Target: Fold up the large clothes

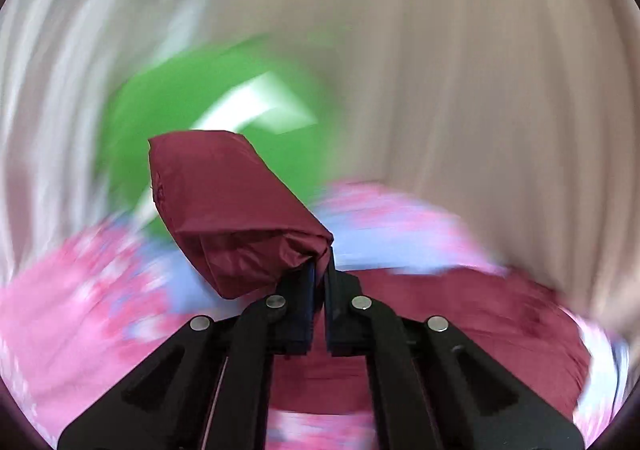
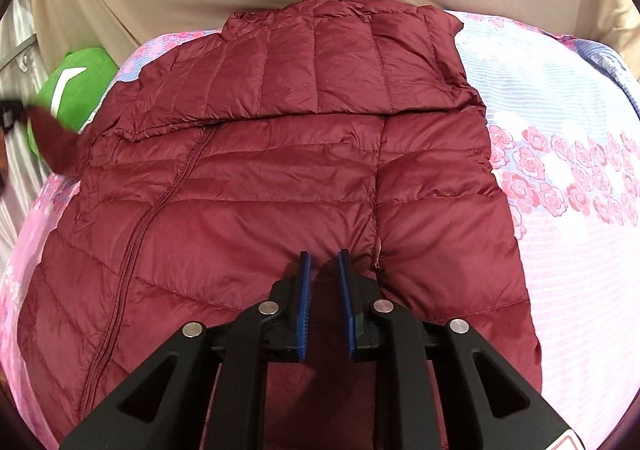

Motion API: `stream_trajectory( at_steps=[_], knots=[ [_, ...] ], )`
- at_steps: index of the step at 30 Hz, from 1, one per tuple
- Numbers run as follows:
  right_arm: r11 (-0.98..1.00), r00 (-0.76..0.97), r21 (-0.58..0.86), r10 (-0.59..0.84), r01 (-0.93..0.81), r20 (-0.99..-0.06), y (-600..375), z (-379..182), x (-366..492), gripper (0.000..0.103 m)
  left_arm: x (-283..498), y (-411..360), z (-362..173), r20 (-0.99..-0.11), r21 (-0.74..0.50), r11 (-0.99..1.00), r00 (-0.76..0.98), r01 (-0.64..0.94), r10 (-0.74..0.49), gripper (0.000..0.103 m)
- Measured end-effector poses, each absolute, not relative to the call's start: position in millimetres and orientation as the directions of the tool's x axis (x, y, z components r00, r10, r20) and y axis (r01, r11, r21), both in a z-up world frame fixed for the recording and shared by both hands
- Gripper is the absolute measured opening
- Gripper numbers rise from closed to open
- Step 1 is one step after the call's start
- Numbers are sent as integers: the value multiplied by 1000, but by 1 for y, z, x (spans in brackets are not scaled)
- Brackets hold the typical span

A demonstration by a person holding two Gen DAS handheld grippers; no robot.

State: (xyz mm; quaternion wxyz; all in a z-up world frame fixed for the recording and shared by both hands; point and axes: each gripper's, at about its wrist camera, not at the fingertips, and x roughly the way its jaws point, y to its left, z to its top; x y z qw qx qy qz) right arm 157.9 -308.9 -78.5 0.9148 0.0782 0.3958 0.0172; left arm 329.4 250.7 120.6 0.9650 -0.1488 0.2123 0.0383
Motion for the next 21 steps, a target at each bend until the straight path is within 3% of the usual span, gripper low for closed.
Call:
stream_trajectory(
  at_steps=[4, 6, 9, 12, 14, 17, 19, 21],
  knots=[
    [983, 692, 180, 106, 35, -714, -309, -78, 156, 19, 312, 101, 150, -372, -179, 966, 896, 186, -241, 2],
    [981, 694, 189, 113, 33, -711, -310, -77, 154, 19, 307, 15, 134, -422, -143, 933, 832, 330, -360, 3],
    [978, 701, 204, 119, 39, -704, -316, -73, 150, 21, 310, -67, 85, -528, -114, 904, 745, 413, -407, 7],
    [974, 710, 222, 119, 54, -694, -329, -65, 144, 28, 326, -115, 15, -660, -110, 885, 632, 453, -406, 25],
    [974, 718, 219, 107, 65, -688, -341, -55, 140, 32, 328, -114, -15, -705, -114, 890, 596, 441, -385, 31],
    [969, 728, 237, 119, 62, -675, -356, -38, 143, 42, 317, -80, -12, -676, -173, 889, 605, 425, -421, 56],
    [965, 730, 259, 145, 46, -668, -361, -29, 151, 52, 309, -49, 6, -602, -184, 901, 679, 393, -420, 85],
    [953, 723, 303, 205, 6, -660, -362, -21, 169, 57, 302, -17, 15, -563, -171, 925, 737, 340, -375, 89]
  ],
)
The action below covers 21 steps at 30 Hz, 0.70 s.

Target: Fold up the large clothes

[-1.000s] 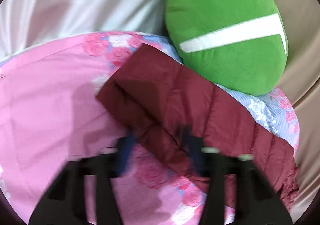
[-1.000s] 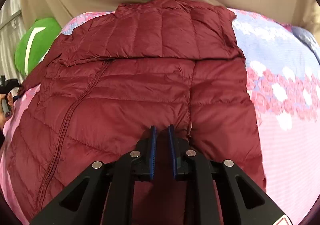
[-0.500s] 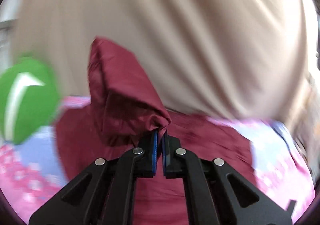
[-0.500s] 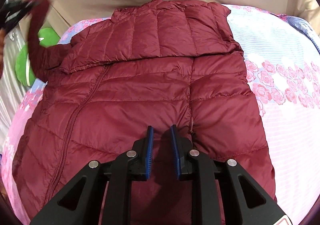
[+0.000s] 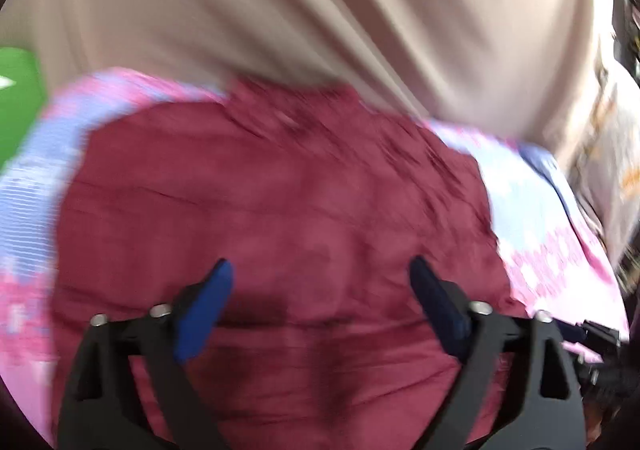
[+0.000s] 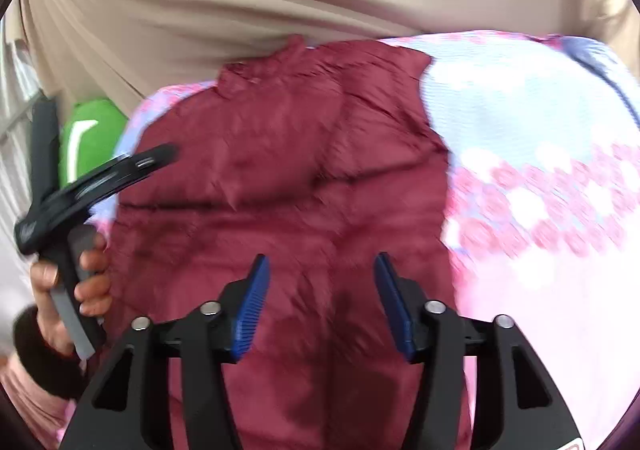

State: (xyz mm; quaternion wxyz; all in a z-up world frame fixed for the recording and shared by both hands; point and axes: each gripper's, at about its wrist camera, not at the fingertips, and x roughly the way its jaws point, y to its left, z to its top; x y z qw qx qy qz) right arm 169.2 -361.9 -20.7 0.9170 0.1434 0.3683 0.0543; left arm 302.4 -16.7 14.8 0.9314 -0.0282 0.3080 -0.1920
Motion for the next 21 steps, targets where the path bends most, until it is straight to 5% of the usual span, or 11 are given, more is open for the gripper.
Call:
stream_trajectory(
  at_steps=[9, 10, 11, 13, 16, 19, 21],
  knots=[
    [918, 685, 387, 229, 84, -691, -353, -33, 267, 62, 348, 114, -31, -699, -390, 921, 654, -11, -288, 85],
    [918, 679, 383, 218, 101, -701, -352, -36, 273, 60, 353, 126, -37, -698, -427, 903, 652, -46, -296, 85],
    [918, 674, 383, 217, 106, -706, -350, -38, 279, 35, 353, 134, -40, -699, -445, 893, 650, -69, -298, 83],
    [928, 667, 365, 223, 79, -711, -343, -34, 289, 4, 363, 144, -43, -698, -487, 866, 646, -111, -310, 55],
    [959, 785, 284, 180, -6, -592, -327, 12, 280, 2, 377, 142, -43, -704, -490, 865, 635, -109, -319, 7],
    [963, 921, 227, 213, -142, -326, -317, 76, 242, 2, 381, 127, -33, -690, -412, 905, 685, -108, -233, 2],
    [978, 934, 193, 147, -86, -326, -324, 76, 251, 1, 382, 115, -32, -690, -349, 932, 700, -102, -182, 2]
  ],
)
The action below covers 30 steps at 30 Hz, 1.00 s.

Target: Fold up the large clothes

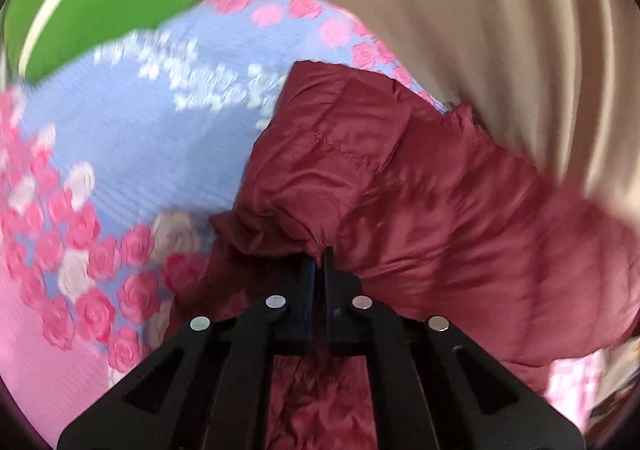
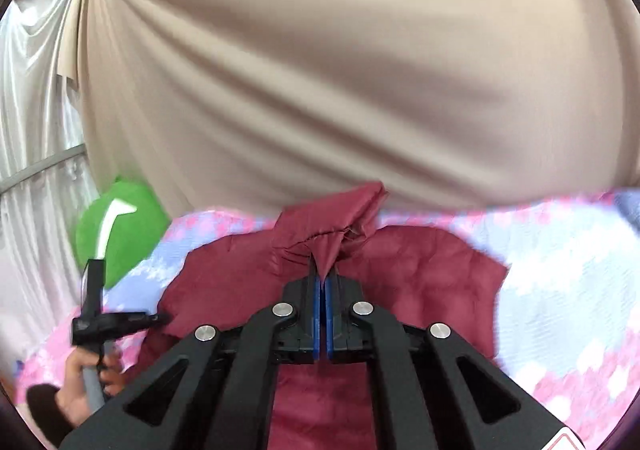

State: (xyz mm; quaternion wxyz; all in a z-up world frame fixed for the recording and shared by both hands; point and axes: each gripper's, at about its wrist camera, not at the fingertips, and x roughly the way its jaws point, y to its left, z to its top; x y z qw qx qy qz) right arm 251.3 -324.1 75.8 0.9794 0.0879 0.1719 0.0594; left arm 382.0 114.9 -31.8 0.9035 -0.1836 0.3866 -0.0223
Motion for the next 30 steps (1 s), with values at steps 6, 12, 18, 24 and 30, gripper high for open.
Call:
stream_trajectory(
  at_steps=[6, 12, 18, 24, 30],
  knots=[
    [964, 736, 217, 33, 155, -676, -355, -25, 341, 1, 392, 82, -60, -741, -175, 979, 669, -104, -61, 2],
    [955, 726, 248, 56, 161, -686, -369, -34, 349, 3, 392, 76, -63, -729, -128, 988, 684, -86, -35, 2],
    [918, 846, 346, 23, 193, -533, -363, 17, 307, 13, 384, 68, -68, -715, -97, 991, 699, -90, -7, 2],
    [972, 795, 149, 232, -179, -561, -217, 40, 330, 13, 386, 69, -68, -715, -92, 992, 699, -91, -2, 2],
    [973, 721, -41, 140, -228, -679, -162, -15, 363, 4, 386, 76, -70, -717, -131, 988, 696, -83, -36, 2]
  ],
)
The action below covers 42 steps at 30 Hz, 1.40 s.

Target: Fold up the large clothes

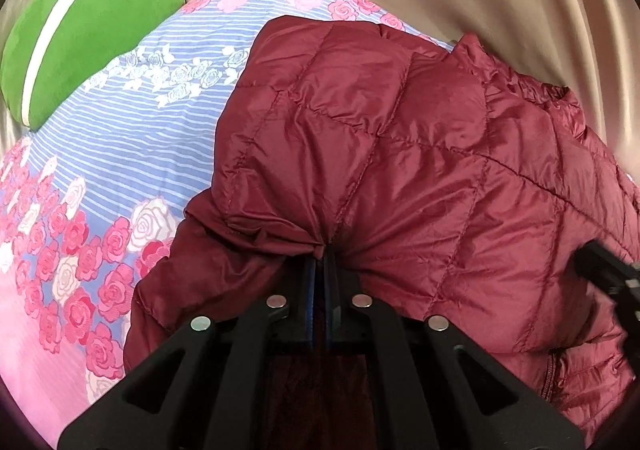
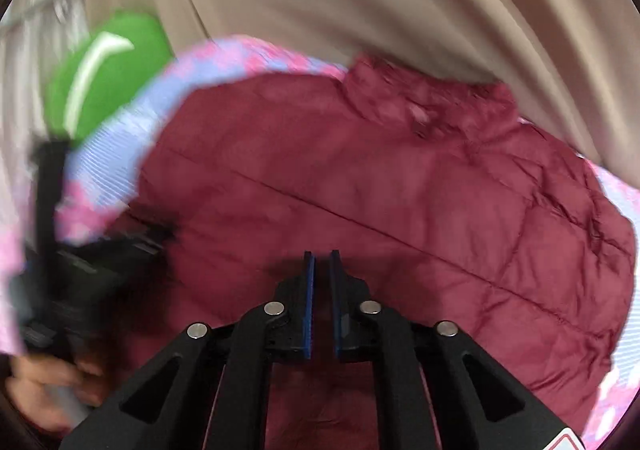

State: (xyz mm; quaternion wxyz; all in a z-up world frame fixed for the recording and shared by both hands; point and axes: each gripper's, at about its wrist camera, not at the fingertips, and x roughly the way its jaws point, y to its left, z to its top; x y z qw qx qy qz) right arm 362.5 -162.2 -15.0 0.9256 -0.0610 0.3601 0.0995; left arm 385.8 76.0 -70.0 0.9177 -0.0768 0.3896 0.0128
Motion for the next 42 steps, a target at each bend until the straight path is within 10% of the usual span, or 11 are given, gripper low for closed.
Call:
stream_trajectory(
  at_steps=[7, 14, 17, 20, 24, 29, 38, 42],
  knots=[
    [987, 745, 125, 5, 105, -668, -347, -10, 344, 0, 386, 76, -70, -720, -127, 989, 693, -76, -39, 5],
    [955, 781, 280, 98, 101, -617, -381, 5, 295, 37, 387, 73, -70, -721, -101, 992, 693, -77, -19, 4],
    [966, 740, 247, 108, 81, -664, -361, -13, 317, 36, 387, 74, -70, -720, -111, 991, 694, -77, -27, 4],
    [977, 746, 191, 54, 99, -664, -344, -9, 330, 4, 387, 77, -71, -718, -129, 989, 695, -78, -38, 4],
    [970, 877, 234, 61, 59, -476, -341, 36, 309, 3, 387, 75, -71, -718, -108, 991, 695, -75, -26, 7],
    [973, 730, 179, 18, 143, -683, -356, -35, 366, 2, 389, 68, -71, -723, -75, 995, 691, -61, -12, 9],
    [969, 788, 204, 18, 138, -616, -357, 11, 292, 25, 382, 80, -68, -716, -137, 990, 695, -47, -66, 11],
    [978, 779, 180, 29, 109, -627, -371, 9, 210, 47, 337, 102, -50, -702, -169, 985, 698, 26, -139, 68]
  ],
)
